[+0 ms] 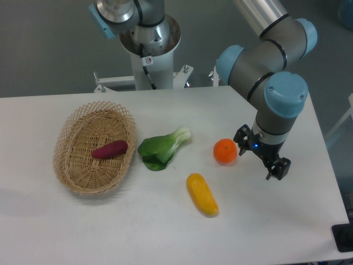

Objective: Place the sweet potato in the basket

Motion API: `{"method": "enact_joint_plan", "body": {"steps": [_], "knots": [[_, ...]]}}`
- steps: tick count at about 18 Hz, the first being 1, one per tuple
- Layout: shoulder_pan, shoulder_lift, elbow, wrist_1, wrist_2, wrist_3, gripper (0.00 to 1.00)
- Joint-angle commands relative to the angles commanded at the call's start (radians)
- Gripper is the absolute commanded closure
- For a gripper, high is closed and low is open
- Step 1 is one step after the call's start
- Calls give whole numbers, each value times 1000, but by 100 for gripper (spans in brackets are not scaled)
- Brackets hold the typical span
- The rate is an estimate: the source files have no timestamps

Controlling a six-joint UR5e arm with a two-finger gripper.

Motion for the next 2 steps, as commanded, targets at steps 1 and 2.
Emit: {"method": "enact_joint_plan", "body": {"steps": [1, 2], "knots": [[-2, 0, -3, 2, 0, 0, 0], [-2, 2, -5, 0, -2, 0, 0]]}}
